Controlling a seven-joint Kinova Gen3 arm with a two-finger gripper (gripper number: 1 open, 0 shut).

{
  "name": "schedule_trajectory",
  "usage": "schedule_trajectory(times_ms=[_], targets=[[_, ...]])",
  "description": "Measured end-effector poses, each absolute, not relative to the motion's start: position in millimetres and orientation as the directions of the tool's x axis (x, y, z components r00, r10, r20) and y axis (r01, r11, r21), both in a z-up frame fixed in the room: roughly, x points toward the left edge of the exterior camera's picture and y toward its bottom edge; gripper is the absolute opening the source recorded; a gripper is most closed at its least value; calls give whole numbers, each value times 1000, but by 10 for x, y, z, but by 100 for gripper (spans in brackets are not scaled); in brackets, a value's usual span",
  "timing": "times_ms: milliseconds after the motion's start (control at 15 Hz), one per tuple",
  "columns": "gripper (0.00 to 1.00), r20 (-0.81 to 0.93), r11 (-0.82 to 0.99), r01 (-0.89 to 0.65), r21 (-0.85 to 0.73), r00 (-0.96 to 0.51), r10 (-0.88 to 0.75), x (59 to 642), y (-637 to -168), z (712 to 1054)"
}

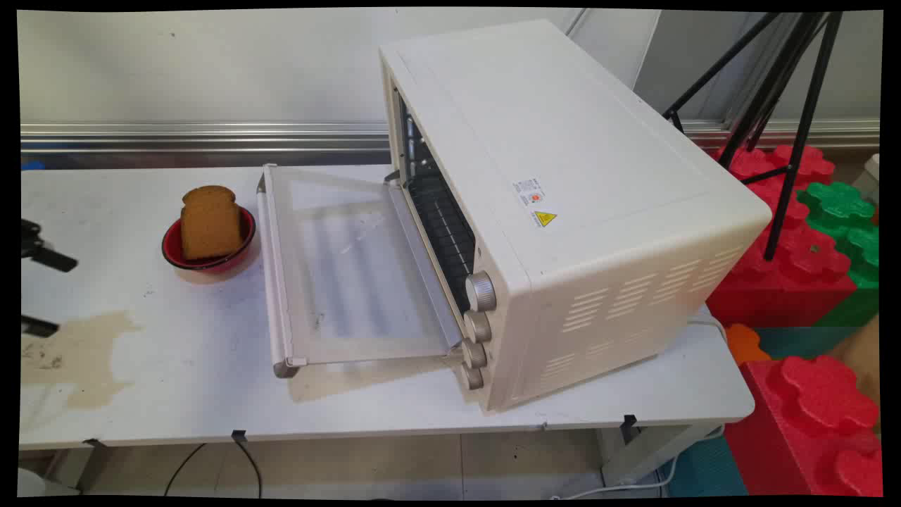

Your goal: Close the oven

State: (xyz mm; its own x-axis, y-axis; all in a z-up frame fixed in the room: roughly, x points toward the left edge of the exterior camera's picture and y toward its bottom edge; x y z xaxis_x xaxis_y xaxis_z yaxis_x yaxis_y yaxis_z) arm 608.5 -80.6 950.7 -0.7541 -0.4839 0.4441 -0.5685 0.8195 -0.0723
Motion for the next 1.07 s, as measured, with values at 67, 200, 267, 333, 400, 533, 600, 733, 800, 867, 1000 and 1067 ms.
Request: schedule_trajectory(times_ms=[67,200,267,333,400,533,600,733,800,867,1000,1067], targets=[[100,440,818,-571,-74,-755,-487,6040,-878,9470],[100,432,814,-576,-78,-755,-493,5942,-1038,9380],[100,428,811,-579,-79,-755,-497,5881,-1128,9320],[100,425,810,-581,-78,-755,-500,5824,-1207,9263],[100,422,809,-582,-78,-755,-502,5758,-1298,9194],[100,415,810,-583,-73,-756,-507,5630,-1457,9054],[100,413,810,-582,-72,-756,-508,5593,-1504,9011],[100,407,811,-582,-67,-758,-510,5493,-1623,8890],[100,404,810,-582,-66,-758,-512,5444,-1687,8826],[100,403,809,-584,-66,-758,-514,5413,-1727,8784],[100,397,805,-590,-68,-756,-520,5306,-1880,8635],[100,396,803,-592,-70,-755,-522,5260,-1950,8568]])
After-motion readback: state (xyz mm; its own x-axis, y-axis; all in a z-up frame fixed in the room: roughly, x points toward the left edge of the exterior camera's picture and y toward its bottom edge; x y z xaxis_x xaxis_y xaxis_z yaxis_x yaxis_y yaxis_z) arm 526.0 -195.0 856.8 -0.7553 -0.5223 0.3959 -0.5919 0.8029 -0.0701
